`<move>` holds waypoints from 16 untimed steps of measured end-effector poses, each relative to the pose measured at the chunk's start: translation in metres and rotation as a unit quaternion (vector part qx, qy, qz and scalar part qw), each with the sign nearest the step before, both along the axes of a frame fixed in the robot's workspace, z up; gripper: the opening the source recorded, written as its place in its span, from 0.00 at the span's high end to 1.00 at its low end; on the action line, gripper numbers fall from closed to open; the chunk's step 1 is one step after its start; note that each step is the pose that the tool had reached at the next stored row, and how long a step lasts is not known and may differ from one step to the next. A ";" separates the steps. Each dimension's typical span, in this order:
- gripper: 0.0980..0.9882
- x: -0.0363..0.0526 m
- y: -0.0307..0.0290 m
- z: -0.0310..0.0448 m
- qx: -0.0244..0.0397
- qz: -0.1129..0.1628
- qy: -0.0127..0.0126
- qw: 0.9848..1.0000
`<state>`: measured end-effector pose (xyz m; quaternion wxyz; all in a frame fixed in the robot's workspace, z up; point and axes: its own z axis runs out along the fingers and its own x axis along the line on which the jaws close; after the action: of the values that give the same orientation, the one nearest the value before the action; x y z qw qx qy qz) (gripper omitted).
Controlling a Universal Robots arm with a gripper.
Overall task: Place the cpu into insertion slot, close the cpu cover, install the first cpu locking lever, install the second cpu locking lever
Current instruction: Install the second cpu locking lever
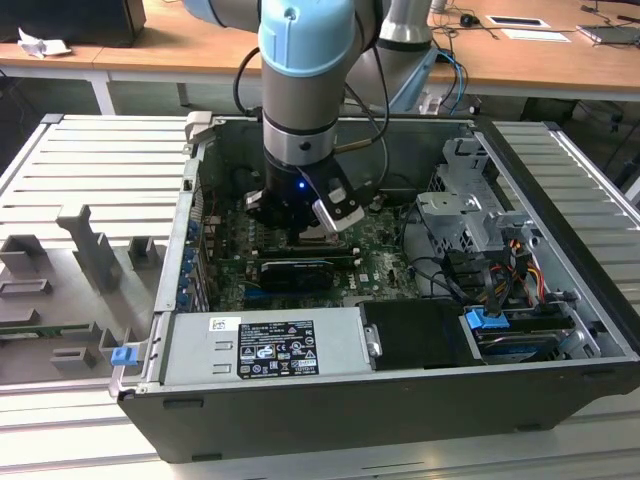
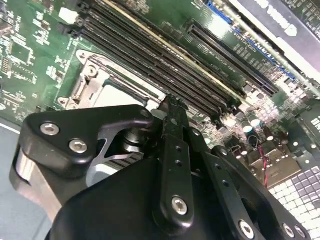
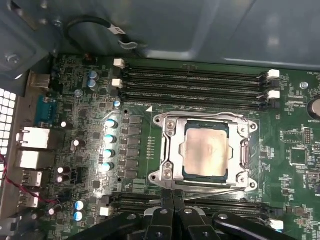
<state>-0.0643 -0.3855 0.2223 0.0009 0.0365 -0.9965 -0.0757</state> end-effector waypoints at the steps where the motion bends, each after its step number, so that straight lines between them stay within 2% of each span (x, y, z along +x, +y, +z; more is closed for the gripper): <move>1: 0.99 -0.0010 -0.0003 -0.0014 0.002 0.003 0.000 1.000; 3: 0.99 -0.0015 -0.0007 -0.0041 0.006 0.009 0.000 1.000; 9: 0.99 -0.0059 -0.0029 -0.0107 0.024 0.010 0.000 1.000; 11: 0.99 -0.0075 -0.0038 -0.0128 0.027 0.010 0.000 1.000; 16: 0.99 -0.0087 -0.0067 -0.0186 0.039 0.010 0.000 0.999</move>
<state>-0.0730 -0.3923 0.2038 0.0000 0.0468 -0.9923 -0.1148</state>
